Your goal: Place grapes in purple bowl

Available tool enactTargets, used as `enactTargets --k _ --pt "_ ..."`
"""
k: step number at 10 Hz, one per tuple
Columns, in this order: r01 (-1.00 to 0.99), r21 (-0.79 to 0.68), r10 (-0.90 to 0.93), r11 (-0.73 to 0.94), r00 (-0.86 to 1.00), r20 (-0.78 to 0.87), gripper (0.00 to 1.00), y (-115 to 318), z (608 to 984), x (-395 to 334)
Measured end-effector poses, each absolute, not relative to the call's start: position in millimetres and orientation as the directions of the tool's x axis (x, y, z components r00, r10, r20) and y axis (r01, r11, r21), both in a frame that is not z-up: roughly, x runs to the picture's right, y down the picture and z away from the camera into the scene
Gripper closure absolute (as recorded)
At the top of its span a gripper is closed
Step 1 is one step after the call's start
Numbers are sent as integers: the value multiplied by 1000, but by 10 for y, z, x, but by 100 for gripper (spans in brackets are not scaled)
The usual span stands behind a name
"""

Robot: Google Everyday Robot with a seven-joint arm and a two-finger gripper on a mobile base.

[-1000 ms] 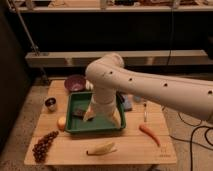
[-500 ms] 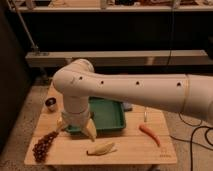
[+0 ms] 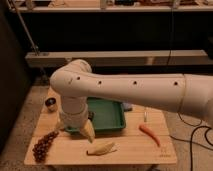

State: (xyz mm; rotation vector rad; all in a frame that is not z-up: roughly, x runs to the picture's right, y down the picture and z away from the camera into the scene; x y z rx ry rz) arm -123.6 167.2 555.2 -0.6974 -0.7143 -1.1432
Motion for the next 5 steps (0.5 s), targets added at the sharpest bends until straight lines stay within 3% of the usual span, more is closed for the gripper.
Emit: enactTargets --k 5 --pt "936 -98 -547 338 280 789 20 1790 5567 -1712"
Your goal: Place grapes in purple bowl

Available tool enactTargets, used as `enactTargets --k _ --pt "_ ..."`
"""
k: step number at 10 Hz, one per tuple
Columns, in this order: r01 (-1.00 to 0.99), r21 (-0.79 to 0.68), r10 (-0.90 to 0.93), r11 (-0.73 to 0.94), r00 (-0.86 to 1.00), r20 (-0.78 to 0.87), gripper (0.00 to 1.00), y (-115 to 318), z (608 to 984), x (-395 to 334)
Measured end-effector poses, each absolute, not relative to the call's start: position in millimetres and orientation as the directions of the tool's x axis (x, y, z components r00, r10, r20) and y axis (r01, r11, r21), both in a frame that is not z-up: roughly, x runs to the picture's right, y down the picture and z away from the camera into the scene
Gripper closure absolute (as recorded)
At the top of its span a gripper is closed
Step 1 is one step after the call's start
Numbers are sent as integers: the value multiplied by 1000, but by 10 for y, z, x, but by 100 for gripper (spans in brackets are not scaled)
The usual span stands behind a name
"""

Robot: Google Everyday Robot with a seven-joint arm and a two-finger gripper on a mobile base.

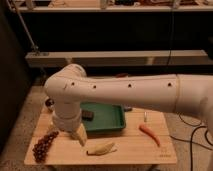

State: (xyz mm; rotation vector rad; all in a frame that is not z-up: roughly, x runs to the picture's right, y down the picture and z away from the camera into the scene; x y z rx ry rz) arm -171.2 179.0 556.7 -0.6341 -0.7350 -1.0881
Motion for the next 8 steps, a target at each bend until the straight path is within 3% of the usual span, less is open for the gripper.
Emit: enactTargets --k 4,8 --pt "909 -93 -507 407 309 805 20 1967 5705 -2534" --pt "919 -125 -452 375 299 840 20 2217 6190 -2847"
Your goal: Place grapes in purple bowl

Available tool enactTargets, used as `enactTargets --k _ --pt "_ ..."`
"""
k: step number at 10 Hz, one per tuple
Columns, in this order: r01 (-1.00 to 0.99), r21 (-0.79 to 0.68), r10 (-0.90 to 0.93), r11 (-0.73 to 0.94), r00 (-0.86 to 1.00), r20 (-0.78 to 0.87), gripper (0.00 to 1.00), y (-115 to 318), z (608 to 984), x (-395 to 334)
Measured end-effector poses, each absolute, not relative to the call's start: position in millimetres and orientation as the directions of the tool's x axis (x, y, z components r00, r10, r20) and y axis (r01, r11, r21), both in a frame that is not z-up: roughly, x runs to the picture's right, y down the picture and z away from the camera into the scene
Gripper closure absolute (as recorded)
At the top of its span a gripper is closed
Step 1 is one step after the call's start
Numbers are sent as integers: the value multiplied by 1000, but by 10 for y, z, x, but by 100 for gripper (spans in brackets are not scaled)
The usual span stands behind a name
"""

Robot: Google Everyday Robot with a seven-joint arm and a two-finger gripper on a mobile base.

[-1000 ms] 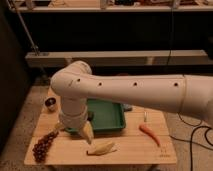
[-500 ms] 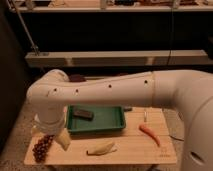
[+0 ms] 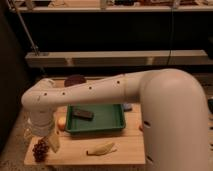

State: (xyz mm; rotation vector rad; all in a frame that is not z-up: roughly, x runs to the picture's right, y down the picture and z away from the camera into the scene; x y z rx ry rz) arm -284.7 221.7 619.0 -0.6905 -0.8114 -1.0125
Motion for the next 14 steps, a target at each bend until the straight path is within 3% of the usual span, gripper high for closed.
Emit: enactTargets --k 5,7,10,14 --pt "951 -100 -462 293 232 856 20 2617 6513 -3237" --pt "957 2 -442 289 131 887 20 2703 6629 -3241" --pt "953 104 -444 285 35 895 20 2724 6678 -3214" --pt "957 83 -453 278 55 890 20 2694 6665 -3230"
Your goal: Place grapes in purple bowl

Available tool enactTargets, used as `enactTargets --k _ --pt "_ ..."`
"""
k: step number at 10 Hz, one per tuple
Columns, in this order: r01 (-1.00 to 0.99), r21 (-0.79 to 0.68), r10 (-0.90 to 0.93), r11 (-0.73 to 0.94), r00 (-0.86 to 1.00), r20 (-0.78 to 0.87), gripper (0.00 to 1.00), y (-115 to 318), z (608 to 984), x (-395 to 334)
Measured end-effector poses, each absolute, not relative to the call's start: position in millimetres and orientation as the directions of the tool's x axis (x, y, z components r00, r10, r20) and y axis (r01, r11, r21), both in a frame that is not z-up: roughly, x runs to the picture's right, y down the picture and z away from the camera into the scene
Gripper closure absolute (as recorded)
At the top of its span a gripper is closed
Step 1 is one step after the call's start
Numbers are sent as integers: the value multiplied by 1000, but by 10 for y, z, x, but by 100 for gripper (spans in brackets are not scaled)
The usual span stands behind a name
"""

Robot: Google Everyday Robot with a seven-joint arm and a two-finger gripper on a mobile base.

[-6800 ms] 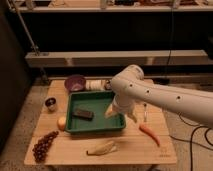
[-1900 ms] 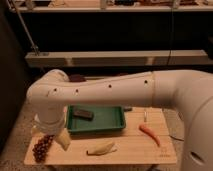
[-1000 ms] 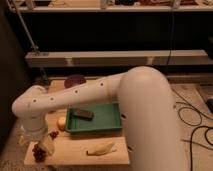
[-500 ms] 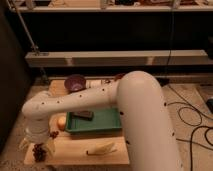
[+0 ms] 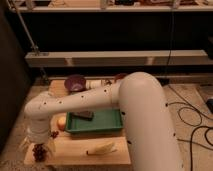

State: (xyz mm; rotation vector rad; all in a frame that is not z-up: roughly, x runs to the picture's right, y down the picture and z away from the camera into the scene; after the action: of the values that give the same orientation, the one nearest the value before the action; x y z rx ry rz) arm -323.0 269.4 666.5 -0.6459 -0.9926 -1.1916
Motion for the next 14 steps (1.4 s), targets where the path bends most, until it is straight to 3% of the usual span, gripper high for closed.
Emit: enactTargets --k 5,12,14 --pt "955 50 -501 293 109 858 20 2502 6883 -3335" --pt "974 145 -597 173 -13 802 20 2865 7350 -3540" --pt "973 173 -601 156 -45 798 36 2937 7446 -3540"
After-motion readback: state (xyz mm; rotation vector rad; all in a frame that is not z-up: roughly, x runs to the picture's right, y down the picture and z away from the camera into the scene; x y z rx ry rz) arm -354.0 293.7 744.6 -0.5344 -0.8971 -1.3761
